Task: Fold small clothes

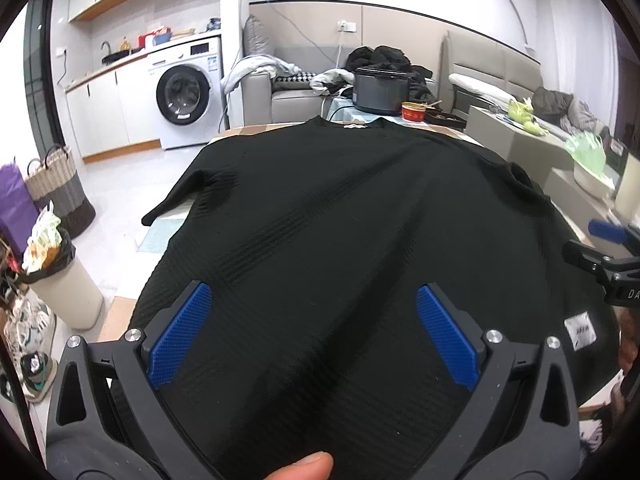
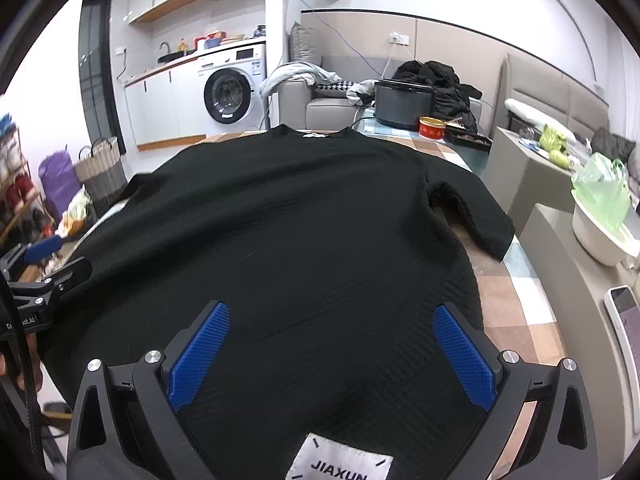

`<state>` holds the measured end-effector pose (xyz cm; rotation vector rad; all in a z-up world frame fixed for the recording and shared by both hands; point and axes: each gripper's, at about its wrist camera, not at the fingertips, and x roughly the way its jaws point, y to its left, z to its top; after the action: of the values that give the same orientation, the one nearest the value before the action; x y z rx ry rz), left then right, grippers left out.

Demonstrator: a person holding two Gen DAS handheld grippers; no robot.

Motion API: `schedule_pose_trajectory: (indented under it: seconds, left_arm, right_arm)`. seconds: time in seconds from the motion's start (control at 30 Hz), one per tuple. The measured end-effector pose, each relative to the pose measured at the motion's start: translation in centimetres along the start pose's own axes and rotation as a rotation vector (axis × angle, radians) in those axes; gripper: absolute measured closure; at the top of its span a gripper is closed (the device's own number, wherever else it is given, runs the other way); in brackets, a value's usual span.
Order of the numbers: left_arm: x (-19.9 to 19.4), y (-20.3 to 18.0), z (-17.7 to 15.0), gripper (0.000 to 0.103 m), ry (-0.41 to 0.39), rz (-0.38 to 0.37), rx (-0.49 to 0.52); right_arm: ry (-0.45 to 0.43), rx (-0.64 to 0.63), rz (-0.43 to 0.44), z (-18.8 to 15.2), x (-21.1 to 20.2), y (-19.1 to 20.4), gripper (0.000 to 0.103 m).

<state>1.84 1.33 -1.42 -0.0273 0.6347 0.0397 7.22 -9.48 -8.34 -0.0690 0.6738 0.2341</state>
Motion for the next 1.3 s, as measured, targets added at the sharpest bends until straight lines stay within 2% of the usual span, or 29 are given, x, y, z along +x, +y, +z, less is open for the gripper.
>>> schedule_pose_trajectory:
  seconds: [0.17, 0.43, 0.5, 0.57, 0.6, 0.77, 0.9, 1.07, 1.2, 1.3]
  left_arm:
    - [0.4, 2.5, 2.2, 0.001, 0.008, -0.005, -0.072]
    - [1.8, 6.4, 6.8, 0.001, -0.008, 0.056, -0.131]
    - [2.6, 7.4, 7.9, 0.001, -0.004, 0.066, -0.146]
    - [3.6, 8.2, 9.0, 0.001, 0.004, 0.076, -0.157]
    - [4.2, 8.6, 9.5, 0.001, 0.007, 0.079, -0.162]
    - [7.6, 9.9, 11.8, 0.001, 0.042, 0.073, -0.185]
    - [9.9, 10.5, 12.6, 0.007, 0.06, 0.047, -0.193]
    - [12.5, 10.8, 13.4, 0.008, 0.086, 0.048, -0.187]
    - [13.7, 10.3, 13.4, 0.008, 0.098, 0.054, -0.166]
    - [14.7, 10.1, 13.6, 0.008, 0.099, 0.058, -0.156]
  right_arm:
    - [-0.017, 0.104, 0.03, 1.6, 0.0, -3.1, 0.0]
    - [0.008, 0.309, 0.085, 5.0, 1.2, -9.6, 0.0]
    - [0.023, 0.355, 0.049, 5.8, 2.0, -11.5, 0.004]
    - [0.042, 0.393, 0.037, 6.3, 2.8, -13.0, 0.013]
    - [0.051, 0.424, 0.037, 6.5, 3.3, -13.9, 0.014]
    - [0.124, 0.599, 0.088, 6.7, 6.2, -17.7, 0.022]
    - [0.173, 0.745, 0.154, 6.2, 8.6, -19.7, 0.023]
    - [0.191, 0.955, 0.248, 5.0, 11.0, -21.9, 0.027]
    - [0.165, 1.048, 0.245, 5.2, 12.2, -23.0, 0.027]
    - [0.159, 1.087, 0.195, 5.5, 13.1, -23.4, 0.027]
